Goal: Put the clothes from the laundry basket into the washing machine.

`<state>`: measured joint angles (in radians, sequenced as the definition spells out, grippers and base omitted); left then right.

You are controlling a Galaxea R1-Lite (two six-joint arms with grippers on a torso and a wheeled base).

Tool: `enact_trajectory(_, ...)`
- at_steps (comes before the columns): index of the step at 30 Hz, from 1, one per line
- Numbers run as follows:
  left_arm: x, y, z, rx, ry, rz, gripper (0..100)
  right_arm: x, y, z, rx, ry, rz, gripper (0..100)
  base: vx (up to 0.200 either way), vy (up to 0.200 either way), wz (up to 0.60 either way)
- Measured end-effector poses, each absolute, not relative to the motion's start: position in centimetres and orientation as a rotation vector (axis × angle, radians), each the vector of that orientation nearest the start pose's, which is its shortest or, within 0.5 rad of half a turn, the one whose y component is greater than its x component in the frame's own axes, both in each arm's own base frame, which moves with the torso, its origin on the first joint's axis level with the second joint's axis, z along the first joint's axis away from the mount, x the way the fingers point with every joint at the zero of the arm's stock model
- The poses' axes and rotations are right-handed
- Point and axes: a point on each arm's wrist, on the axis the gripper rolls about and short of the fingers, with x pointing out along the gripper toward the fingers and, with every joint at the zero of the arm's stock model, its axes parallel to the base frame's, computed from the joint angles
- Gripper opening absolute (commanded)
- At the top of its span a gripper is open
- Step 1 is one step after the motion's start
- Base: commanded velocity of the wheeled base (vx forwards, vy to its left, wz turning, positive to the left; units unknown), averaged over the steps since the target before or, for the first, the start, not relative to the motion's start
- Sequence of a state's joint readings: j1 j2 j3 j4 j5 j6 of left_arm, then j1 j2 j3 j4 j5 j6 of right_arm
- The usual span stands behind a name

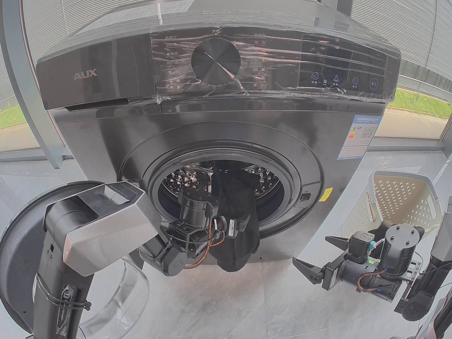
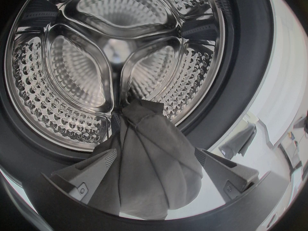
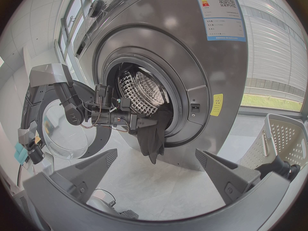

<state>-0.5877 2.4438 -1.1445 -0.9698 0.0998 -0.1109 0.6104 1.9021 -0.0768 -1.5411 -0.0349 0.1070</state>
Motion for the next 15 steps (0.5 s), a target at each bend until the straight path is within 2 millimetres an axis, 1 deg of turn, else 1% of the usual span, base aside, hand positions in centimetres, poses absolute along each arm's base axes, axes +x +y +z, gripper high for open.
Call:
enact_trajectory(2, 37.3, -24.5, 0.4, 0.031, 0.352, -0.469, 100, 18.5, 12.8, 6.6, 0.011, 0.305, 0.556, 100, 0.0, 0.0, 0.0)
enact_trajectory(12, 38.5, -25.0, -1.9, 0.05, 0.354, -0.466, 100, 18.6, 13.0, 6.5, 0.012, 0.311, 0.559, 100, 0.0, 0.0, 0.0)
enact_trajectory(13, 38.6, -25.1, -2.2, 0.052, 0.354, -0.464, 0, 18.7, 13.0, 6.5, 0.012, 0.309, 0.559, 100, 0.0, 0.0, 0.0)
enact_trajectory(15, 38.9, -25.2, -2.6, 0.056, 0.341, -0.463, 0, 18.7, 13.0, 6.5, 0.012, 0.309, 0.559, 100, 0.0, 0.0, 0.0)
